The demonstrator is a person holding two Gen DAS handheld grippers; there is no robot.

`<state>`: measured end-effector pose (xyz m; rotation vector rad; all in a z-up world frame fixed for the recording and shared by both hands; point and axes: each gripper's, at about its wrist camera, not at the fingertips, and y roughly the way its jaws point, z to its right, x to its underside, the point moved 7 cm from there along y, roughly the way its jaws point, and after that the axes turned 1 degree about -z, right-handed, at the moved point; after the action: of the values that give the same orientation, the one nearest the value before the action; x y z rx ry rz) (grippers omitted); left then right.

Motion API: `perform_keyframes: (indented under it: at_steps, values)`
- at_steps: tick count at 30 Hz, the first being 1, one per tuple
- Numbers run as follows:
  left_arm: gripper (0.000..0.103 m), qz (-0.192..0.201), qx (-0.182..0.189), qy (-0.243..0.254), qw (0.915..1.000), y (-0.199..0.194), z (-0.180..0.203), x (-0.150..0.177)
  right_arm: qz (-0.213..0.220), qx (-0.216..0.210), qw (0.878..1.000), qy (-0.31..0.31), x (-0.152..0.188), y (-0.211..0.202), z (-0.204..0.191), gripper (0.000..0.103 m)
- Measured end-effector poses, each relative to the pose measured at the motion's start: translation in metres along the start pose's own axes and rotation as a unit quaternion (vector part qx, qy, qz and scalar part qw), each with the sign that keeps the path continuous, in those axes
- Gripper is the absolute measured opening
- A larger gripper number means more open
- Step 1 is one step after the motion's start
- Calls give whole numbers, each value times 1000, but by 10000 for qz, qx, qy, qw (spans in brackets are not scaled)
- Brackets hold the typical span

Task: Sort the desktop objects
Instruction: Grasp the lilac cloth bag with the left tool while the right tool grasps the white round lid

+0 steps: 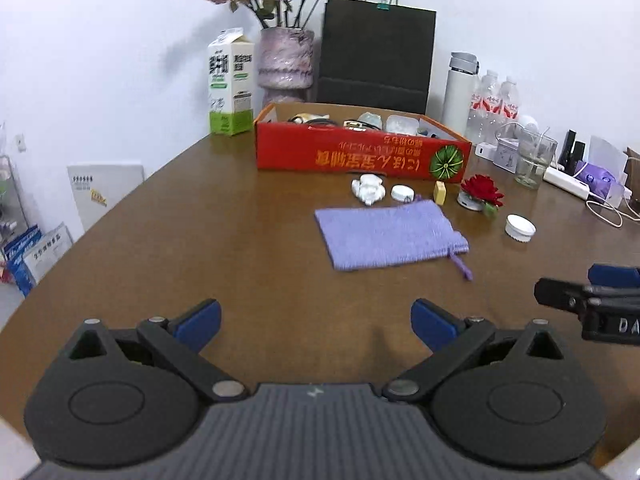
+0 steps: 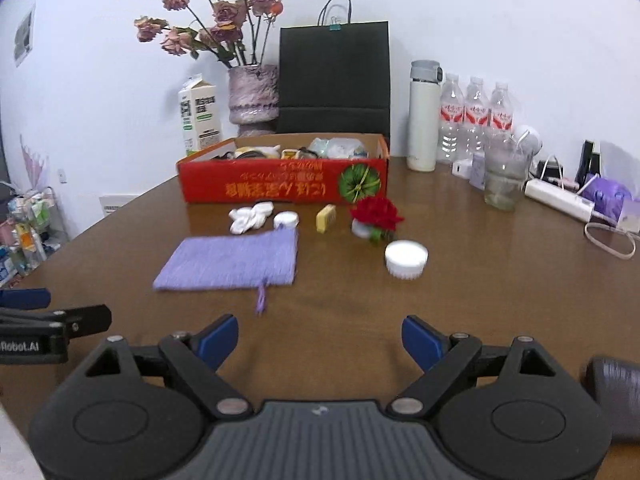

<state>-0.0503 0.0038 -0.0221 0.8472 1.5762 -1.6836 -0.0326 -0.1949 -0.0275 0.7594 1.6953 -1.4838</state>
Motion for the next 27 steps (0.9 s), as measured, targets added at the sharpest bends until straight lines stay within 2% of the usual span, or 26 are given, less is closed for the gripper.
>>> perform_keyframes:
  at_steps: [6, 8, 12, 16, 19, 21, 25, 27]
  values:
    - [103, 23, 55, 89, 9999, 1, 4, 4, 87, 184, 9997, -141, 12, -14, 1, 89]
    - [103, -2, 195, 136, 9997, 7, 10, 0, 122, 212, 9996, -125, 10, -13, 3, 89]
    - [103, 21, 508, 308, 9982, 29, 31, -19, 142, 293, 9995, -34, 3, -1, 17, 88]
    - [103, 184, 552, 638, 9963, 65, 58, -47, 125, 366, 9993, -9, -16, 25, 35, 86]
    - [103, 64, 478, 790, 9957, 98, 74, -64, 62, 501, 9987, -5, -34, 54, 51, 82]
    - [103, -178, 450, 809, 9956, 118, 81, -69, -46, 571, 9984, 3, -42, 74, 60, 79]
    - [103, -635, 414, 836, 9936, 143, 83, -66, -259, 477, 9984, 174, -51, 104, 70, 70]
    - [103, -658, 447, 808, 9936, 149, 82, -63, -322, 520, 9980, 187, -52, 113, 73, 69]
